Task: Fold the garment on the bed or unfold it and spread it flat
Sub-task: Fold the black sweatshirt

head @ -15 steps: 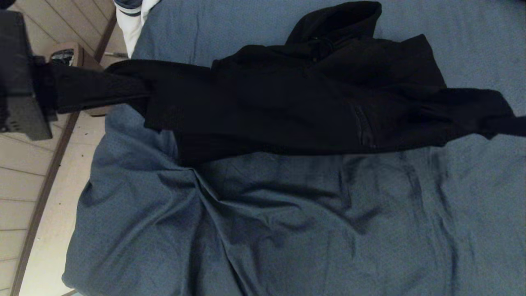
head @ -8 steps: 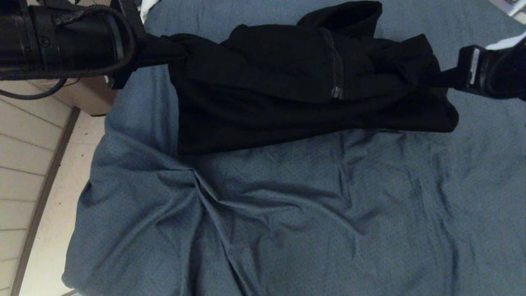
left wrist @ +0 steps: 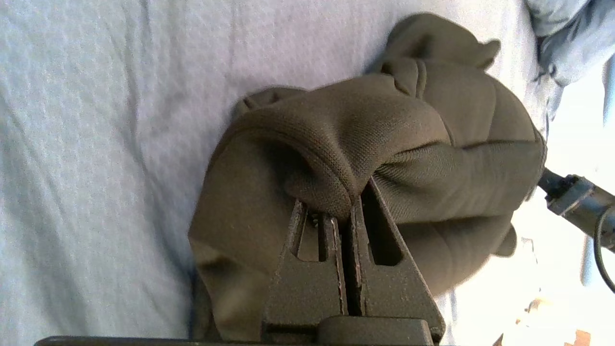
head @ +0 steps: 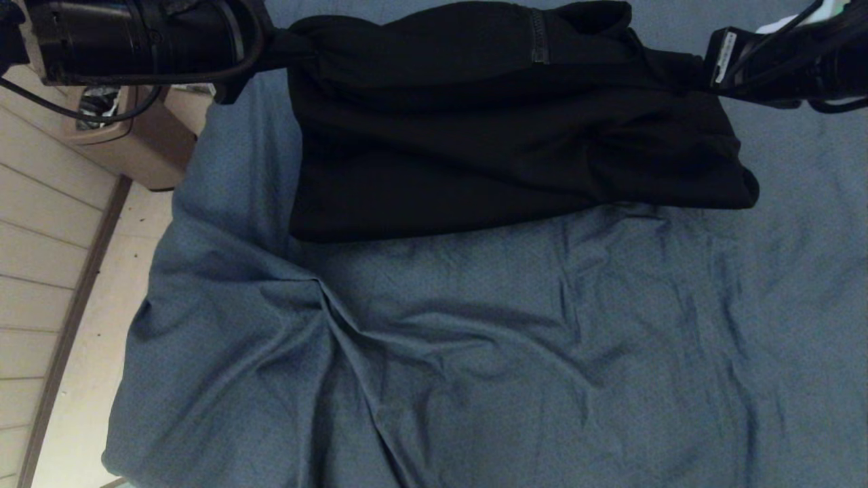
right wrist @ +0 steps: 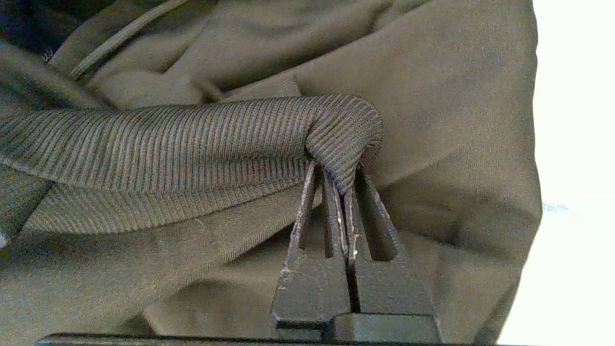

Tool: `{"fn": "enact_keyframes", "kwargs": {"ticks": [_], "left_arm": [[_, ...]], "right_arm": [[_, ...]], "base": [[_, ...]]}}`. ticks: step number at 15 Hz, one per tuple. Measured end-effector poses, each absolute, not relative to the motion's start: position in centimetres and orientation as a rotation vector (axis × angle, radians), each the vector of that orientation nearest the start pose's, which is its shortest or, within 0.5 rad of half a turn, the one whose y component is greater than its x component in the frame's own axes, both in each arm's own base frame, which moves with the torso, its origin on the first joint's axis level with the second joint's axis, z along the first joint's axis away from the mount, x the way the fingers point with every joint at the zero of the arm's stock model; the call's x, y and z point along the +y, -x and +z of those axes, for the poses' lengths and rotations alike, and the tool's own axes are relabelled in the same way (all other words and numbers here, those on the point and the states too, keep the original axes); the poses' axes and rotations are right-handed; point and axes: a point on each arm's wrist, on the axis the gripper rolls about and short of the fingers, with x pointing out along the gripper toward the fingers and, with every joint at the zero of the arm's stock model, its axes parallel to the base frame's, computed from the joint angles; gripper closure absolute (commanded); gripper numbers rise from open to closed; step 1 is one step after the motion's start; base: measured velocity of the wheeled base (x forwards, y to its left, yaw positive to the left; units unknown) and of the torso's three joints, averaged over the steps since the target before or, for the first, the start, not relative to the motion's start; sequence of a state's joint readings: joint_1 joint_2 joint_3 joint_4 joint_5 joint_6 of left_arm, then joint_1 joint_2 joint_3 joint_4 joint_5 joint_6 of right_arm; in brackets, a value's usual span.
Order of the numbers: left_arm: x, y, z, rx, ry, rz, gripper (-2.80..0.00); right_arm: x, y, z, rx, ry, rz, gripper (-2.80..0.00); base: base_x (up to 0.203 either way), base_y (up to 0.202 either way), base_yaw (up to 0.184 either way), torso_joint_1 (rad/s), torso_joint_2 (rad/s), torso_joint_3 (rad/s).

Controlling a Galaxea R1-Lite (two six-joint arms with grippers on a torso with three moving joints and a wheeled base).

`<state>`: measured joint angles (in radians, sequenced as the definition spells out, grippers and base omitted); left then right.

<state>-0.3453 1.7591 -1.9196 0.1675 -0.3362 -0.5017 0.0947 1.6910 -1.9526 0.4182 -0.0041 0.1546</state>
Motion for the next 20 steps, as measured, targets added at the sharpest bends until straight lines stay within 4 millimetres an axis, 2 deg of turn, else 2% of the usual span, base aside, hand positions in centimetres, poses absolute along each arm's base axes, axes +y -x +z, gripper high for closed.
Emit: {"fn": "enact_keyframes", "kwargs": {"ticks": [4, 7, 11, 16, 17, 20], "left_arm": [[-11.6, -30.6, 40.1, 0.087, 0.489, -0.683, 0.00], [-11.6, -30.8, 40.5, 0.033, 0.492, -0.675, 0.00], [-11.8, -31.5, 40.1, 0.029, 0.492, -0.664, 0.00], [-12.1, -33.5, 39.0, -0.007, 0.485, -0.643, 0.00], [-12.1, -34.0, 38.7, 0.001, 0.482, -0.639, -2.80], [-11.8, -34.6, 38.1, 0.021, 0.481, -0.622, -2.80]], "right_arm": [[1.9, -28.8, 40.6, 0.091, -0.148, -0.006, 0.00], [1.7, -28.4, 41.4, 0.032, -0.147, -0.065, 0.00], [1.5, -28.1, 42.1, -0.025, -0.144, -0.104, 0.00], [1.8, -30.2, 41.5, -0.057, -0.117, -0.100, 0.00], [1.9, -30.7, 41.2, -0.053, -0.114, -0.099, 0.00], [2.1, -31.5, 40.8, -0.059, -0.100, -0.112, 0.00]], "base": [[0.000, 0.000, 0.000, 0.000, 0.00, 0.000], [0.000, 0.000, 0.000, 0.000, 0.00, 0.000], [0.000, 0.000, 0.000, 0.000, 0.00, 0.000], [0.000, 0.000, 0.000, 0.000, 0.00, 0.000], [0.000, 0.000, 0.000, 0.000, 0.00, 0.000], [0.000, 0.000, 0.000, 0.000, 0.00, 0.000]]}}
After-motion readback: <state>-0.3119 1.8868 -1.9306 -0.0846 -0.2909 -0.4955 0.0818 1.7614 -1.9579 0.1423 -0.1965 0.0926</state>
